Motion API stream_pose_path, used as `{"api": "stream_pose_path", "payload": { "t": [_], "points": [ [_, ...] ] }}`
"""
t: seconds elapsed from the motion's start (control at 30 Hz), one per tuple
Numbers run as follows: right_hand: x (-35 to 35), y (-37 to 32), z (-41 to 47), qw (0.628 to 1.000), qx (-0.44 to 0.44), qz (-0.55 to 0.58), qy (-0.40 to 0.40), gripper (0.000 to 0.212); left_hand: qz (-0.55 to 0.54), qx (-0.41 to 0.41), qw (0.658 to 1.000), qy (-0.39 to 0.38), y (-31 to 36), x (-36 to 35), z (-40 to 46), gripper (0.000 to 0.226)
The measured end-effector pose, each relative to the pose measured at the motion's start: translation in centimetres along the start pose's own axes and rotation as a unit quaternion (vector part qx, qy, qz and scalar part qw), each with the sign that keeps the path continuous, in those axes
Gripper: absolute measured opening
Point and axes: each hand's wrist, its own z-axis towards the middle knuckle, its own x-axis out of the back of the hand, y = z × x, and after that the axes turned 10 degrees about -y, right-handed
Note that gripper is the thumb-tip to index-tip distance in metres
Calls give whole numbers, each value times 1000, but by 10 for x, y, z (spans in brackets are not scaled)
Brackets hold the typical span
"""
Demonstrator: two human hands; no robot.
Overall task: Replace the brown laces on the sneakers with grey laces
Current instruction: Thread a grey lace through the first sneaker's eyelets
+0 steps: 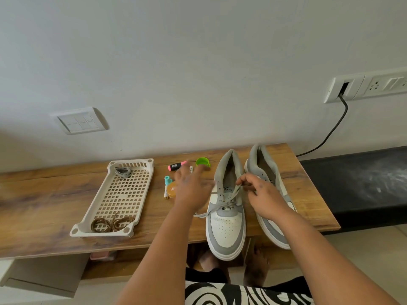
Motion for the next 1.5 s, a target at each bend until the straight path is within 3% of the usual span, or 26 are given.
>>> {"api": "stream_pose_path", "payload": {
  "t": [0.1, 0.17, 0.23, 0.4, 0.53, 0.77, 0.83, 0.93, 1.0, 1.07, 1.17, 1.27, 1.37, 1.5],
  "points": [
    [0, -1, -1, 1000, 3, -2, 2, 40, 87, -94, 988, -87, 12, -10, -3, 26],
    [0, -2, -2, 1000, 3, -5, 3, 40, 152, -85, 975, -141, 15, -17, -4, 25],
    [0, -2, -2, 1000, 0, -5, 2, 40, 149, -74, 972, -167, 16, -20, -3, 27],
    [-1, -3, -1, 1000, 2, -15, 3, 40, 49, -82, 982, -163, 9, -14, 1, 26],
    [0, -2, -1, 1000, -4, -10, -4, 42, -128, -49, 981, -138, 2, -15, 0, 23],
    [1, -3, -2, 1000, -7, -7, -6, 44, -427, 56, 890, -151, 5, -8, 2, 20],
    [1, -6, -3, 1000, -8, -2, -7, 45, -365, 62, 919, -131, 1, -11, 5, 19],
    [0, -13, -4, 1000, -20, 6, -15, 50, -185, 45, 979, -78, -3, -15, 8, 18],
    [-3, -16, -5, 999, -39, 15, -35, 65, -166, 37, 983, -75, -3, -14, 7, 28],
    [-7, -19, -6, 995, -70, 2, -71, 98, -144, 17, 984, -104, -2, -14, 5, 33],
    [-19, -23, -9, 983, -125, -17, -133, 140, -77, -18, 988, -130, -1, -19, 2, 24],
    [-34, -26, -12, 968, -176, -42, -177, 151, -50, -30, 990, -128, -3, -20, 4, 17],
    [-39, -27, -10, 964, -196, -54, -172, 154, -30, -52, 988, -145, -4, -16, 3, 14],
    [-33, -23, -8, 958, -199, -66, -197, 155, 1, -67, 982, -175, -3, -11, 0, 23]
  ]
}}
